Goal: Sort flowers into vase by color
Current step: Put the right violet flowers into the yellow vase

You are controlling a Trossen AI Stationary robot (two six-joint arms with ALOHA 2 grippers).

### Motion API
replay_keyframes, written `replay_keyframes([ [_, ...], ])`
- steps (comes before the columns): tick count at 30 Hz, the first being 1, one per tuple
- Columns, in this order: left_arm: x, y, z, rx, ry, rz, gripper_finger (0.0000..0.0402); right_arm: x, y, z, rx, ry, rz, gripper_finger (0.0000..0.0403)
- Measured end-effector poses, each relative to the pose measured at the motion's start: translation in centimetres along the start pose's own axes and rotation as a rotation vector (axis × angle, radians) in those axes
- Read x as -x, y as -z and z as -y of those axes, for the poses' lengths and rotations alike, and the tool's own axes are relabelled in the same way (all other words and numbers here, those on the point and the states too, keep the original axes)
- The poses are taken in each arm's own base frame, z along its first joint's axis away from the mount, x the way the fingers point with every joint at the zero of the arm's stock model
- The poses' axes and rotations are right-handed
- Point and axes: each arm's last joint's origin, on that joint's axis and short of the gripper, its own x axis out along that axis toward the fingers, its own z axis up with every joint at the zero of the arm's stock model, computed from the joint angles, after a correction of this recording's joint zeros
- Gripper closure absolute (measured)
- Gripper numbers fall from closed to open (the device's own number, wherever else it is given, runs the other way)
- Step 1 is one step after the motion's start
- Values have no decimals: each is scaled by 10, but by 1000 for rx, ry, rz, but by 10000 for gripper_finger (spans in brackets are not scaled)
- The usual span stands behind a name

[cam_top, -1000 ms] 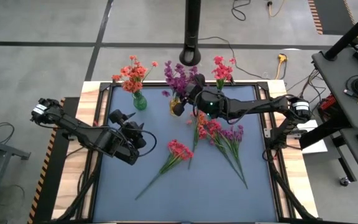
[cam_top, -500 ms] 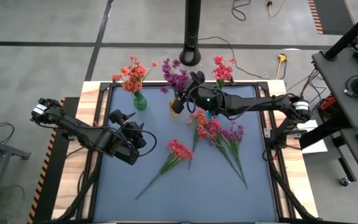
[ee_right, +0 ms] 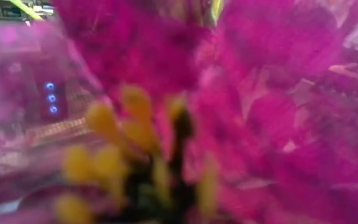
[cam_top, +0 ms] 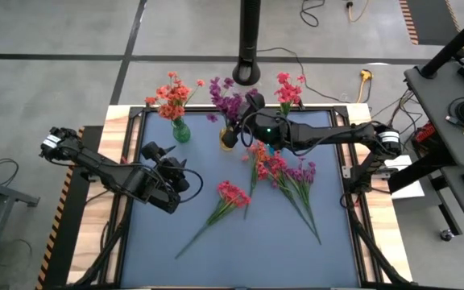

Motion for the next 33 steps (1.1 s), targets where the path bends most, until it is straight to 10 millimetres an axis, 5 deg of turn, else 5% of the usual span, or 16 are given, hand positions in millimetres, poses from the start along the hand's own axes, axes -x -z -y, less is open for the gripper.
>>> replay_keyframes([
  [33, 0, 0, 0, 0, 0, 0, 141, 0, -3, 0, 6, -1, 33, 385],
])
